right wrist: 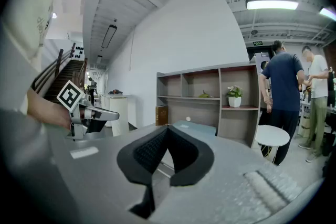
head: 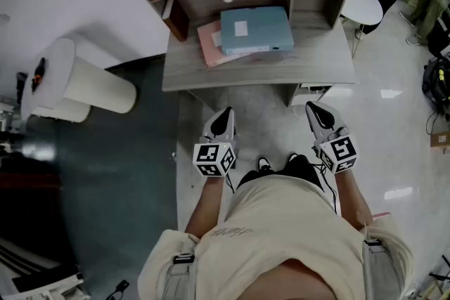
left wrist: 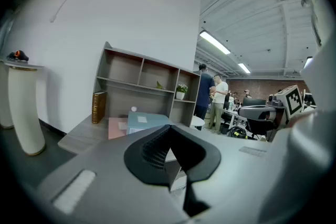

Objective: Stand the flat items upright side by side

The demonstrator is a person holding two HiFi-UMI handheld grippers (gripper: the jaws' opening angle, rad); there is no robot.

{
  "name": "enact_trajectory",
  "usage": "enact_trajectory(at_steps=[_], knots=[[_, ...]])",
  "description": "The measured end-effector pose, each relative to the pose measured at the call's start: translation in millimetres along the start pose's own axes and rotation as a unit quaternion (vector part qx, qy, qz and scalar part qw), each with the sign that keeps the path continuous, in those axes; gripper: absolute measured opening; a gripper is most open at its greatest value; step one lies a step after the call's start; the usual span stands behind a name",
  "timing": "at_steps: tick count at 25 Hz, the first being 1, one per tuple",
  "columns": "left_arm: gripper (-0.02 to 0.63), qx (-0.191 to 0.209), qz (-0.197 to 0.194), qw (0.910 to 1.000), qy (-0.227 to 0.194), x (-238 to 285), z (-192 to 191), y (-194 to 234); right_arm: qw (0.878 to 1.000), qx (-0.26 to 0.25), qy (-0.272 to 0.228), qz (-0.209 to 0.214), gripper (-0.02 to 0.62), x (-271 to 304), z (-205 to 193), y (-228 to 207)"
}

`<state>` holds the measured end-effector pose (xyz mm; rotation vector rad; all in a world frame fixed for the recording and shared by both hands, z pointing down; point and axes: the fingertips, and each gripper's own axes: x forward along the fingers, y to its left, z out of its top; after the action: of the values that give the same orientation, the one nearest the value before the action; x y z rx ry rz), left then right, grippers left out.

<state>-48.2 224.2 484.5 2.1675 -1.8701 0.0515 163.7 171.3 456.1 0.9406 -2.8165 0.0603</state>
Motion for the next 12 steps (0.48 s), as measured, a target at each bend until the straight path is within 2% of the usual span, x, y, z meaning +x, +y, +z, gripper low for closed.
enact_trajectory(at_steps=[6,12], knots=[[0.015,-0.004,-0.006,1.0000,0.000,-1.5,2.2,-5.0,1.000,0.002,-0.001,-0.008,0.002,-0.7,0.2,5.9],[0.015,-0.005,-0.012,0.9999,0.003,-4.7,-3.4,-6.3,0.999,-0.027,-0.009,-0.031,0.002,-1.1,0.1,9.2]])
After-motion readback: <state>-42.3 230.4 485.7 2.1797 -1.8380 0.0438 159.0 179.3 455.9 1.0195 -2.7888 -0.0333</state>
